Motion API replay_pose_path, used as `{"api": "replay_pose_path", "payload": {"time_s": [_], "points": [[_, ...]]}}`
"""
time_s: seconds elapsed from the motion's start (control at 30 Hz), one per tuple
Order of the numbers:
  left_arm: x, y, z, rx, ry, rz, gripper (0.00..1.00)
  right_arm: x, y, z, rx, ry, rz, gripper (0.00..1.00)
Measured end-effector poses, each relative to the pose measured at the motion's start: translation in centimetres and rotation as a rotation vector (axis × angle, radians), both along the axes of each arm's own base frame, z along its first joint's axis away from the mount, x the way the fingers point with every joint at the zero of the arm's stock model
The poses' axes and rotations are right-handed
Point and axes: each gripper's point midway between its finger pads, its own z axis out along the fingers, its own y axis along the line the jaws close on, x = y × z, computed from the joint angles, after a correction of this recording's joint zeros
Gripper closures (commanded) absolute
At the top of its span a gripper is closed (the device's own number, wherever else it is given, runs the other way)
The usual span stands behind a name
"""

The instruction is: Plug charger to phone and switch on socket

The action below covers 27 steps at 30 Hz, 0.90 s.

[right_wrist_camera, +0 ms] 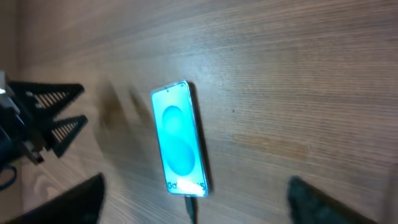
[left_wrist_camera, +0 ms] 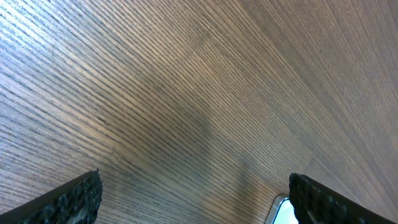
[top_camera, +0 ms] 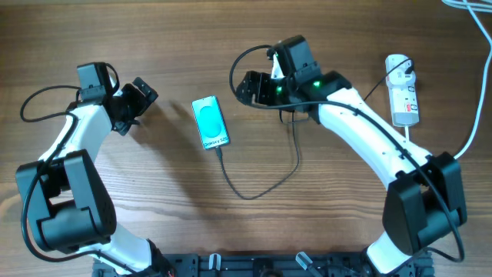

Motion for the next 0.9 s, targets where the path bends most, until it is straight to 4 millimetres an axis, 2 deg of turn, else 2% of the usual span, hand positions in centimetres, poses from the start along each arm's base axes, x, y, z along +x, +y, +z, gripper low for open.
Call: {"api": "replay_pose_path", "payload": {"time_s": [0.03,0.17,0.2,0.3,0.33,0.4,0.6,0.7,0.9], "points": [[0.0,0.0,0.0,0.001,0.0,0.0,0.0,0.0,-0.5,0.7,-0.012,0.016,-0.003,0.0],[0.0,0.0,0.0,0.001,0.001,0.0,0.0,2.5,-4.0,9.6,-0.03,-0.065,-0.042,0.0],[0.0,0.0,0.0,0.0,0.0,0.0,0.0,2.8,-4.8,11.1,-0.037,-0.089,-0.054,0.0],[0.0,0.0,0.0,0.0,0.0,0.0,0.0,3.7,-9.4,16.6,-0.105,-0.196,-0.154,0.01],[0.0,0.0,0.0,0.0,0.0,0.0,0.0,4.0,-12.1,17.9,-0.159,-0.233,-0.219,0.0],[0.0,0.0,0.0,0.001,0.0,0.0,0.0,4.3,-15.0,17.8,-0.226,-0.231,-0.29,0.0],[0.0,0.0,0.0,0.0,0.0,0.0,0.0,6.1,-26.2,15.5,-0.358,-0.153,-0.547,0.0],[0.0,0.0,0.0,0.0,0.0,0.0,0.0,6.3,-30.7,13.8,-0.389,-0.096,-0.639,0.0],[0.0,0.0,0.0,0.0,0.0,0.0,0.0,6.3,-37.0,10.3,-0.414,0.013,-0.758,0.0]]}}
